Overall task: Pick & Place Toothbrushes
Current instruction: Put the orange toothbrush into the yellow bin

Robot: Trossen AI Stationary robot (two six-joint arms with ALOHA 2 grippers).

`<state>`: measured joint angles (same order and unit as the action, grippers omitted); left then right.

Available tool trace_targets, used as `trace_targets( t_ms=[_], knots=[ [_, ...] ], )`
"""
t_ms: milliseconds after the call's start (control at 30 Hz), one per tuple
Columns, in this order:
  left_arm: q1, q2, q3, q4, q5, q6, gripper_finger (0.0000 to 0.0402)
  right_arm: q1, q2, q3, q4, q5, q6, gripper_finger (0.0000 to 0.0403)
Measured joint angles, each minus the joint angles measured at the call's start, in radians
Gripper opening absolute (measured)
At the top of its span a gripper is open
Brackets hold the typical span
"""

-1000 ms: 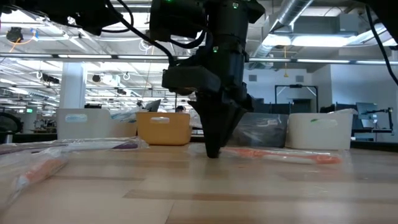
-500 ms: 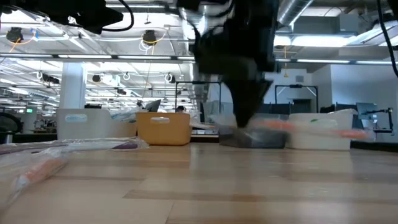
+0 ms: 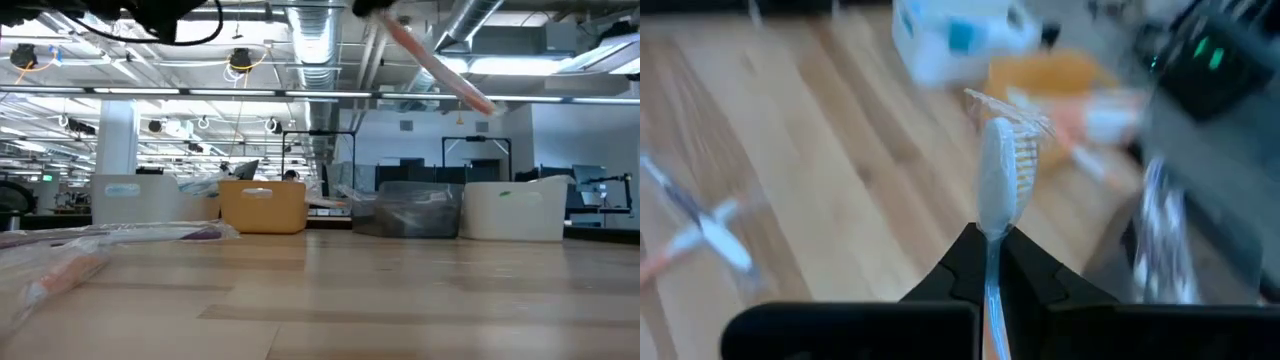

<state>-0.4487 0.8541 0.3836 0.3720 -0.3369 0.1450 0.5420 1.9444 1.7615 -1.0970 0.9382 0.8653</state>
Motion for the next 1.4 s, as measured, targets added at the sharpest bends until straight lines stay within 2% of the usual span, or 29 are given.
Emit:
trace_targets(
  t_ms=[100,167,300,533,733,867,1133,1400],
  knots=[
    [0.029,0.078,0.0,0.089,0.099,0.005,0.0222,0.021,-0.002,0.0,0.08,0.077,-0.086,0.0005],
    [0.047,0.136,0.0,0.123,0.126,0.013,0.0222,0.03,-0.002,0.0,0.133,0.095,-0.15,0.0005],
    [0.093,0.239,0.0,0.237,0.128,0.014,0.0222,0.035,0.004,0.0,0.265,0.1,-0.29,0.0005],
    [0.16,0.336,0.0,0.465,0.135,0.015,0.0222,0.035,0.005,0.0,0.537,0.092,-0.608,0.0005],
    [0.184,0.408,0.0,0.543,0.31,0.015,0.0222,0.019,0.005,0.0,0.734,0.074,-0.828,0.0005],
    [0.184,0.444,0.0,0.622,0.355,0.016,0.0222,-0.008,0.005,0.0,0.787,0.021,-0.876,0.0005],
    [0.205,0.52,0.0,0.809,0.352,0.06,0.0222,-0.064,0.005,0.0,0.836,-0.075,-0.93,0.0005],
    [0.227,0.592,0.058,0.82,0.346,0.058,0.0222,-0.083,0.007,0.0,0.842,-0.103,-0.949,0.0005]
  ],
)
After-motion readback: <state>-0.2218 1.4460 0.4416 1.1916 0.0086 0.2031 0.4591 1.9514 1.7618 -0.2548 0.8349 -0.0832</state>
